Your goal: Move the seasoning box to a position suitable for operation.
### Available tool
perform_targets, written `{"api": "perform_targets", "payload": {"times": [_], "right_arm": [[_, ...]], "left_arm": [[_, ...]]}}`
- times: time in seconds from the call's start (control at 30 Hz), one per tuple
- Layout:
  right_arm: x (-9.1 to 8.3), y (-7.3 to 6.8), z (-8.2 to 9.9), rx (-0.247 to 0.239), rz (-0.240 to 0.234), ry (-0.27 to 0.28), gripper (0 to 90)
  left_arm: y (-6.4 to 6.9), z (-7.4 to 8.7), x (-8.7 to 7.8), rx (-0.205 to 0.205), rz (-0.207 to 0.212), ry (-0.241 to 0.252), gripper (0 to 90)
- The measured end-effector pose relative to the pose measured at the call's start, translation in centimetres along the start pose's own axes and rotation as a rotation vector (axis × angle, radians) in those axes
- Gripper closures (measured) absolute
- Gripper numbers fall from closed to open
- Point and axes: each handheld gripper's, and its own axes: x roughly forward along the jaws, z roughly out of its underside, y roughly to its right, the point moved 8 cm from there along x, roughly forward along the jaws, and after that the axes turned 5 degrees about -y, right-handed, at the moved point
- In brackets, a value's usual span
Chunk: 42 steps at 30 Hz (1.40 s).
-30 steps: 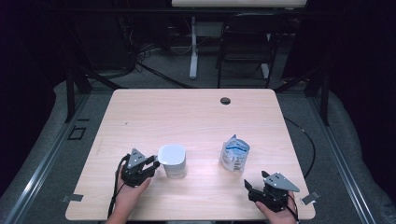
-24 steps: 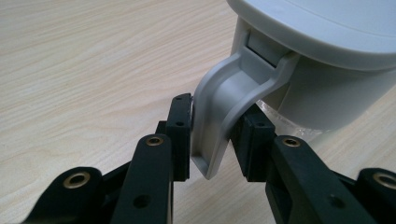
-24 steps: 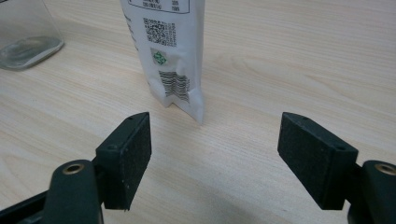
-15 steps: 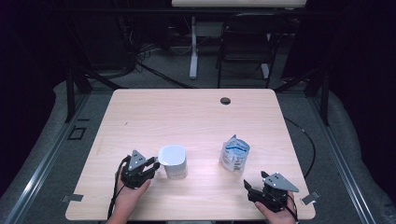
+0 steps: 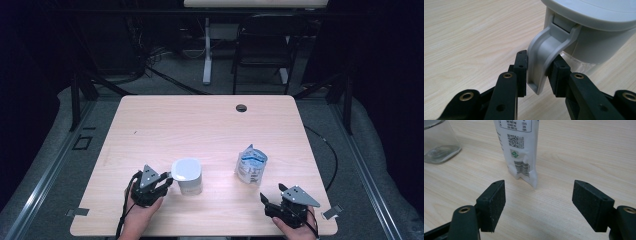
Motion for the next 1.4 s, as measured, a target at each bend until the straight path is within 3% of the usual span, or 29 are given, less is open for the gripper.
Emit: {"api": "perform_targets", "payload": {"times": [0.27,0.37,0.6,0.7,1.03,1.07,1.3,1.4], "right_arm": [[-0.3,-0.5,-0.3,-0.006,-0.011,0.011,26.8],[-0.5,-0.8,-0.7,0.032,-0.033,0.032,23.9],[-0.2,-1.0,-0.4,0.041,-0.041,0.015,19.0],[0.0,-1.3,-0.5,0.023,-0.025,0.022,15.4],[0.1,-1.7,-0.7,-0.002,-0.006,0.039,15.4],[0.2,-1.8,-0.7,-0.025,0.001,0.038,15.4],[0.0,-2.4,-0.9,-0.068,0.019,0.052,23.2],[-0.2,-2.4,-1.0,-0.088,0.025,0.049,31.8]], "left_arm": [[1.6,0.1,-0.2,0.037,0.030,-0.006,71.0],[2.3,0.1,-0.2,0.052,0.051,-0.009,71.1],[3.2,-0.1,-0.1,0.067,0.066,-0.003,71.0],[3.4,-0.1,0.0,0.069,0.071,-0.002,71.0],[4.3,-0.2,0.0,0.067,0.076,-0.012,70.6],[4.6,-0.3,0.1,0.075,0.084,-0.012,70.5],[4.7,-0.3,0.1,0.058,0.106,-0.010,69.1],[4.7,-0.3,0.0,0.037,0.125,-0.008,67.8]]}}
